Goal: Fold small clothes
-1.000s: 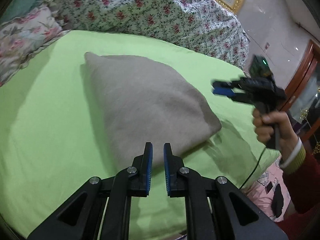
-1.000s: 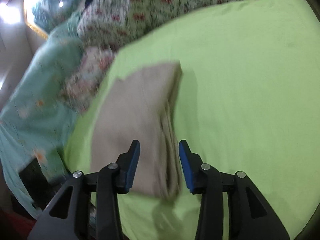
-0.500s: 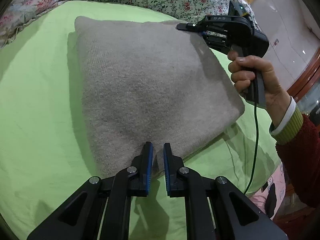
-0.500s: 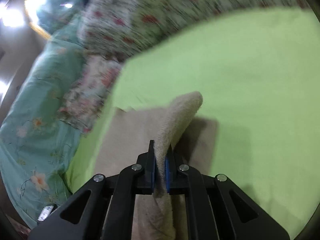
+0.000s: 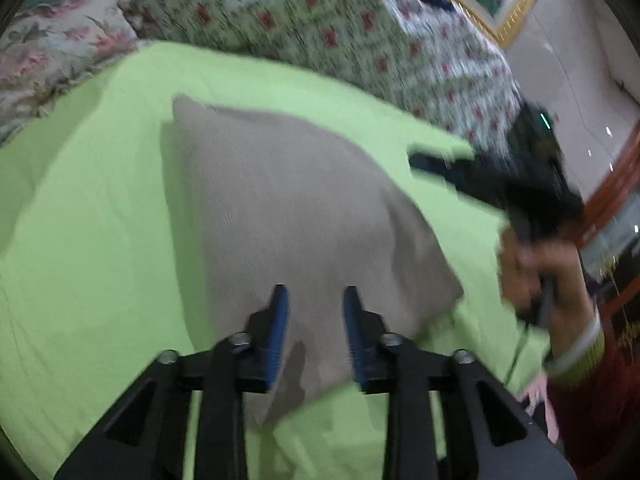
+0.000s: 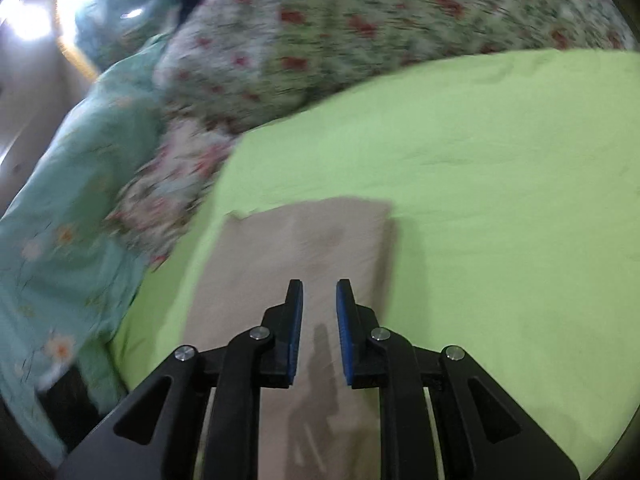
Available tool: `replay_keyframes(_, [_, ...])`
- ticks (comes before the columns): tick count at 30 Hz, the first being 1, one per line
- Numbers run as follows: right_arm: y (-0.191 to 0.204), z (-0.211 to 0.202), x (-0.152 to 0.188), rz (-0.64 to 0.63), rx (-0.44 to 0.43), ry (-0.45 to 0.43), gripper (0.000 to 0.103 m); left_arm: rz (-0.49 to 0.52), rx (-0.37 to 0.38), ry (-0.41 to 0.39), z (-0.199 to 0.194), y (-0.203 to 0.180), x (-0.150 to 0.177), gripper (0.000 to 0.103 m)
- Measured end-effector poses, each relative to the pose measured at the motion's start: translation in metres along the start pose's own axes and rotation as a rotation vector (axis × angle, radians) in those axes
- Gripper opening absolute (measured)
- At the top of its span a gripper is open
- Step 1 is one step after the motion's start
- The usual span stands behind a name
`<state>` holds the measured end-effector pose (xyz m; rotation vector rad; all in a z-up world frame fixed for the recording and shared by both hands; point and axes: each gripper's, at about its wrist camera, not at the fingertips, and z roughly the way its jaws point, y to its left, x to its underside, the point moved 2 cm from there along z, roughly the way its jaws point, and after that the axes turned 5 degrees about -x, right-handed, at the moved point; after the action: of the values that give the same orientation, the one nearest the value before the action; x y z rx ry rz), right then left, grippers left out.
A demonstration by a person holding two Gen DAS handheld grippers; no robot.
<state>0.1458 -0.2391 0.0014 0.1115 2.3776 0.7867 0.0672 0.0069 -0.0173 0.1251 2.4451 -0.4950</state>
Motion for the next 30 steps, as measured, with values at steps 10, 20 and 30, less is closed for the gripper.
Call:
replay_keyframes(10, [-0.017,0.042,0.048,-0.051,0.167,0.106,0.015,0.014,-0.113,0.055,0.044,0.005,-0.005,0.028])
replay_keyframes(20, [0.007,0.003,0.075,-0.068,0.171,0.092,0.018,0.002,-0.039,0.054,0.004,0.003,0.023,0.029])
replay_keyframes(30, [-0.01,-0.025,0.134,-0.016,0.244,0.154,0.019,0.011,-0.058,0.141,0.008,0.006,0.067,0.028])
